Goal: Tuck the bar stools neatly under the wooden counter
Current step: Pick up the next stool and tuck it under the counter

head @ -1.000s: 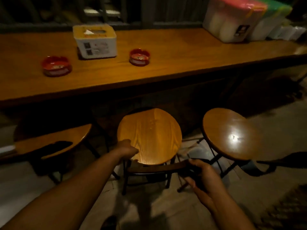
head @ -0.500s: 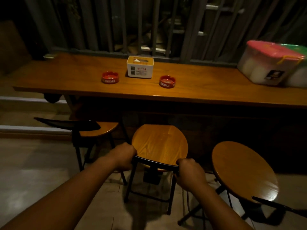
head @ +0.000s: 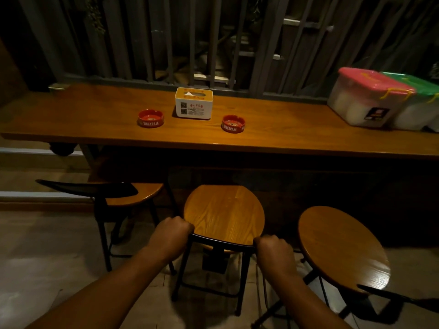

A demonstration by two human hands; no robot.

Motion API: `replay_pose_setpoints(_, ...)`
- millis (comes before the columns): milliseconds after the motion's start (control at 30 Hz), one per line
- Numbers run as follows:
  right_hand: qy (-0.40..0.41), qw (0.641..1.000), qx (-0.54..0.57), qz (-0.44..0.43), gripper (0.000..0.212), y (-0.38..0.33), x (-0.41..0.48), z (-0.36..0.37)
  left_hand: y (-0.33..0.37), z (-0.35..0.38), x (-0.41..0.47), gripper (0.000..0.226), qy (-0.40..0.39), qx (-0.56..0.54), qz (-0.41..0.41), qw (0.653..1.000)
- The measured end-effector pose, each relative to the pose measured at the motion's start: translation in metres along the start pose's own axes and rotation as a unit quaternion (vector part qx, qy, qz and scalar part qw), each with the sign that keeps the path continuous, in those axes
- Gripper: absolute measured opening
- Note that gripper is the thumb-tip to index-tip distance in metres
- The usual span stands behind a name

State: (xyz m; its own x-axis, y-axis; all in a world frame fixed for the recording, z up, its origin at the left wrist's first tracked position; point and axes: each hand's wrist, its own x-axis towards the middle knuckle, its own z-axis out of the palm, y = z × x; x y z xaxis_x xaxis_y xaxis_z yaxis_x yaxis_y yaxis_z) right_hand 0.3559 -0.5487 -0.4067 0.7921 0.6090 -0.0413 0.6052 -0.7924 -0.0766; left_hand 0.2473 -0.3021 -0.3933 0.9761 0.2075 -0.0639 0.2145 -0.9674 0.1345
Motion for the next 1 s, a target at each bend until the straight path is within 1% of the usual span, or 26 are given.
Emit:
replay_pose_setpoints(100, 0.033, 0.999, 0.008, -0.018, 0.018, 0.008, 0.004, 0.005, -0.006, 0.007, 0.004, 0.024, 0.035, -0.025, 0.019, 0.999)
replay_pose_setpoints(167, 0.039, 0.999, 0.012, -0.018, 0.020, 0.014, 0.012, 0.007, -0.007, 0.009, 0.009, 0.026, 0.048, -0.031, 0.025, 0.998)
replay_pose_setpoints(233, 0.050, 0.998, 0.017, -0.021, 0.023, 0.020, 0.025, 0.006, -0.006, 0.009, 0.017, 0.026, 0.056, -0.030, 0.025, 0.998)
replay_pose_setpoints(367, 0.057, 0.997, 0.026, -0.033, 0.023, 0.025, 0.058, -0.002, -0.008, 0.009, 0.039, 0.024, 0.072, -0.031, 0.009, 0.997)
replay_pose_setpoints(733, 0.035, 0.994, 0.000, -0.100, 0.015, 0.047, 0.146, -0.015, -0.014, -0.003, 0.102, 0.022, 0.073, -0.033, -0.062, 0.995)
replay_pose_setpoints(900, 0.045, 0.991, 0.007, -0.122, 0.021, 0.052, 0.171, -0.016, -0.017, -0.003, 0.119, 0.024, 0.066, -0.017, -0.076, 0.995)
replay_pose_setpoints(1000, 0.044, 0.991, 0.011, -0.125, 0.019, 0.053, 0.183, -0.016, -0.022, -0.004, 0.126, 0.023, 0.069, -0.014, -0.082, 0.994)
